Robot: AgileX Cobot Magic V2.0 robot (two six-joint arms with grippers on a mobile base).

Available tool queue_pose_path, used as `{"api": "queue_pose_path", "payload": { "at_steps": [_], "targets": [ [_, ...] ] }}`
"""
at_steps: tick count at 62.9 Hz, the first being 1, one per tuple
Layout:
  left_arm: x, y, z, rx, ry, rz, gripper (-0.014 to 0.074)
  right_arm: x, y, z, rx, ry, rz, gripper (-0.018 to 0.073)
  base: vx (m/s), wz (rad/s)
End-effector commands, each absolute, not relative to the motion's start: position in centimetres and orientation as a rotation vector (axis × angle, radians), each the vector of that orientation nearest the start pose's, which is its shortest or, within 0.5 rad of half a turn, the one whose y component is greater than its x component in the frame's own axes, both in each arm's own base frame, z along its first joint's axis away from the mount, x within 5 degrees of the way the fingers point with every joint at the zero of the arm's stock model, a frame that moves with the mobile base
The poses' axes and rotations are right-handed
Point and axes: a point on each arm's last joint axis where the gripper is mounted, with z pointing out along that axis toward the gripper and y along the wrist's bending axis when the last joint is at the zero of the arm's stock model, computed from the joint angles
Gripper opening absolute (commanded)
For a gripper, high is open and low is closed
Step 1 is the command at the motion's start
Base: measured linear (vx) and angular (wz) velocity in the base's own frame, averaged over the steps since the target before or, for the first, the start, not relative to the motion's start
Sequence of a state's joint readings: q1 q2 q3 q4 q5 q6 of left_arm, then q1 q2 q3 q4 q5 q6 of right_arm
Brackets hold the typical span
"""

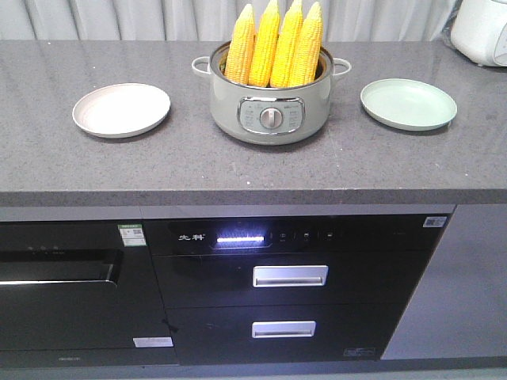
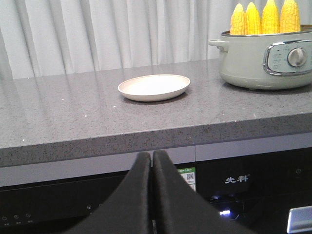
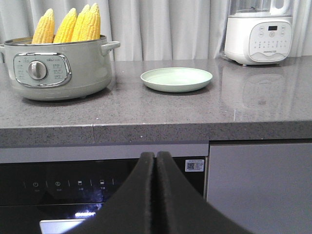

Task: Distribute corn equally
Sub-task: 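Drive the base up to the counter edge facing the pot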

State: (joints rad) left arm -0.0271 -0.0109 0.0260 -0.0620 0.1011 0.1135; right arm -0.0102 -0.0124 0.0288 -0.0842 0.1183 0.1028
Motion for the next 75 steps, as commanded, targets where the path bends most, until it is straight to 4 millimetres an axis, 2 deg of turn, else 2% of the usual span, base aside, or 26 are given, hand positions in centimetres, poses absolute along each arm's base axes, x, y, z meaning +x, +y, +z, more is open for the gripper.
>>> {"api": "queue_pose_path", "payload": {
  "at_steps": [1,75],
  "targets": [
    [5.60,-0.17,19.89,0.053,1.517,0.010,-0.0006,5.67,-0.13,19.81,0.020,1.546,-0.012,-0.0006,0.11,0.01],
    [5.60,-0.17,19.89,0.053,1.517,0.010,-0.0006,5.67,-0.13,19.81,0.020,1.546,-0.012,-0.0006,0.10,0.00]
  ]
}}
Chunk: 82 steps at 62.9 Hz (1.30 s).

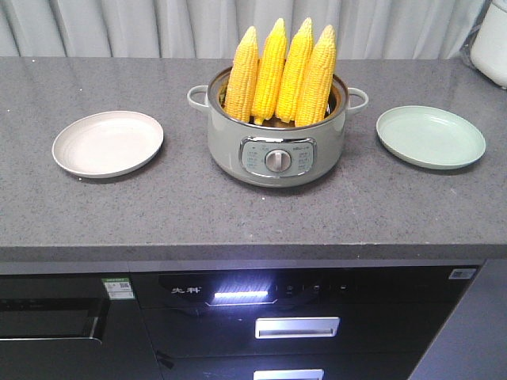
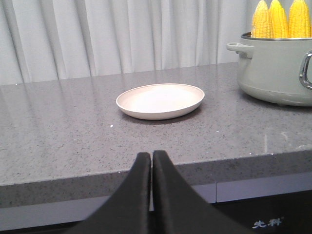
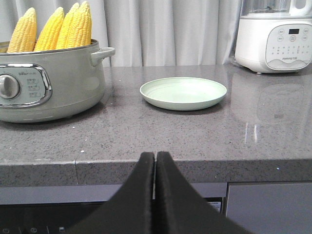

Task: Distribute corn equally

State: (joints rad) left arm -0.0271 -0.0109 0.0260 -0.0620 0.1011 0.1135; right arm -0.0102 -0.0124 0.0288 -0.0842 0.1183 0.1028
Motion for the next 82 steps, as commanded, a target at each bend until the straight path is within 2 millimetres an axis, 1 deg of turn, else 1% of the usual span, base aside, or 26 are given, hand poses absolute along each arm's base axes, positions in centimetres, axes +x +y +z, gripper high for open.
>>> {"api": "queue_pose_path", "payload": {
  "at_steps": [1,82],
  "targets": [
    [5.60,-0.17,19.89,0.053,1.517,0.010,-0.0006,5.67,-0.13,19.81,0.020,1.546,-0.012,-0.0006,0.09,-0.01],
    [5.60,-0.17,19.89,0.053,1.517,0.010,-0.0006,5.67,-0.13,19.81,0.020,1.546,-0.012,-0.0006,0.08,-0.01]
  ]
}}
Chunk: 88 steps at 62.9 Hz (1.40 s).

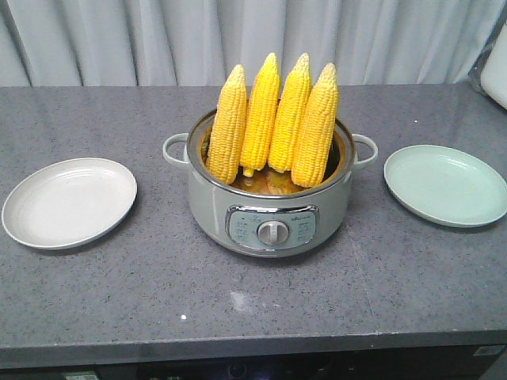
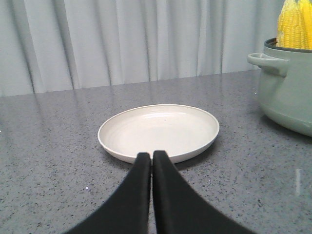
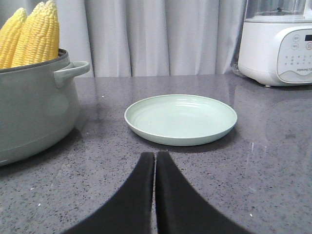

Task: Distribute corn equally

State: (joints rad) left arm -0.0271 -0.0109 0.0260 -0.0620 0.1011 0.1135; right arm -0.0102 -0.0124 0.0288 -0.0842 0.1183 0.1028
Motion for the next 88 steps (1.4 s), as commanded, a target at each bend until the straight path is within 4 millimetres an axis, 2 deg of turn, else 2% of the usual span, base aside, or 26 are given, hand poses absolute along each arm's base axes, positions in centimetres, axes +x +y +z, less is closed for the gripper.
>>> {"api": "queue_pose_path", "payload": {
  "at_steps": [1,88],
  "targets": [
    [5.60,-0.17,19.89,0.053,1.517,0.010,-0.0006,5.67,-0.13,19.81,0.020,1.546,-0.012,-0.0006,0.02,-0.01],
    [5.60,-0.17,19.89,0.053,1.517,0.010,-0.0006,5.67,-0.13,19.81,0.020,1.546,-0.012,-0.0006,0.02,-0.01]
  ]
}}
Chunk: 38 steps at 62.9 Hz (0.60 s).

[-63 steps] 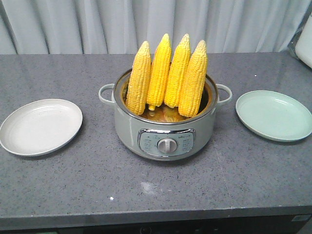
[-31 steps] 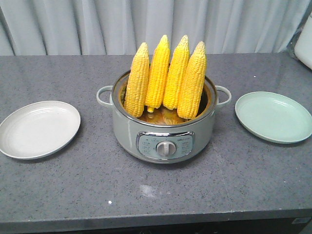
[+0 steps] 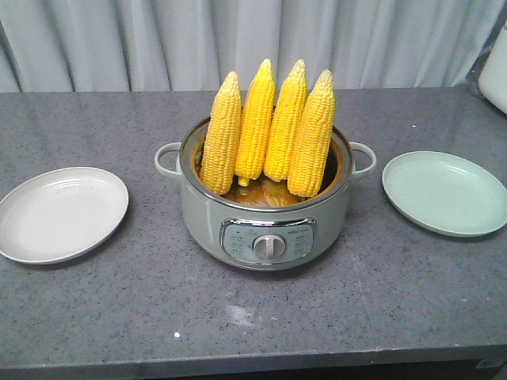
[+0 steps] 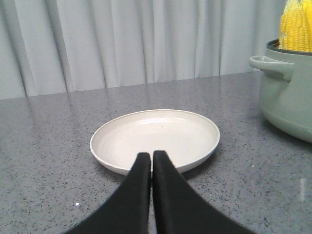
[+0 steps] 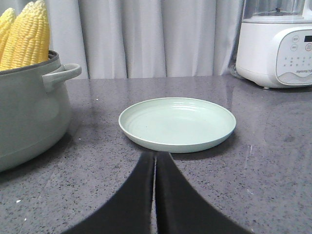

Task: Distribute corn equally

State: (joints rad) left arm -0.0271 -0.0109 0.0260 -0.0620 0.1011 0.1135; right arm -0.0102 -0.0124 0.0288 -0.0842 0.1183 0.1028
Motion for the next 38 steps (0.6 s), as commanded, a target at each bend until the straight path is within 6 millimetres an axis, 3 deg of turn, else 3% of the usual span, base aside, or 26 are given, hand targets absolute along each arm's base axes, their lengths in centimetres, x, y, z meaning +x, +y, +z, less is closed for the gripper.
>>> {"api": "queue_pose_path", "payload": {
  "at_steps": [1,38],
  "targets": [
    [5.60,-0.17,19.89,0.053,1.517,0.010,-0.0006,5.67,-0.13,19.81,0.020,1.546,-0.012,-0.0006,0.01,0.01],
    [5.60,-0.17,19.89,0.053,1.517,0.010,-0.0006,5.67,-0.13,19.81,0.020,1.546,-0.012,-0.0006,0.01,0.01]
  ]
}}
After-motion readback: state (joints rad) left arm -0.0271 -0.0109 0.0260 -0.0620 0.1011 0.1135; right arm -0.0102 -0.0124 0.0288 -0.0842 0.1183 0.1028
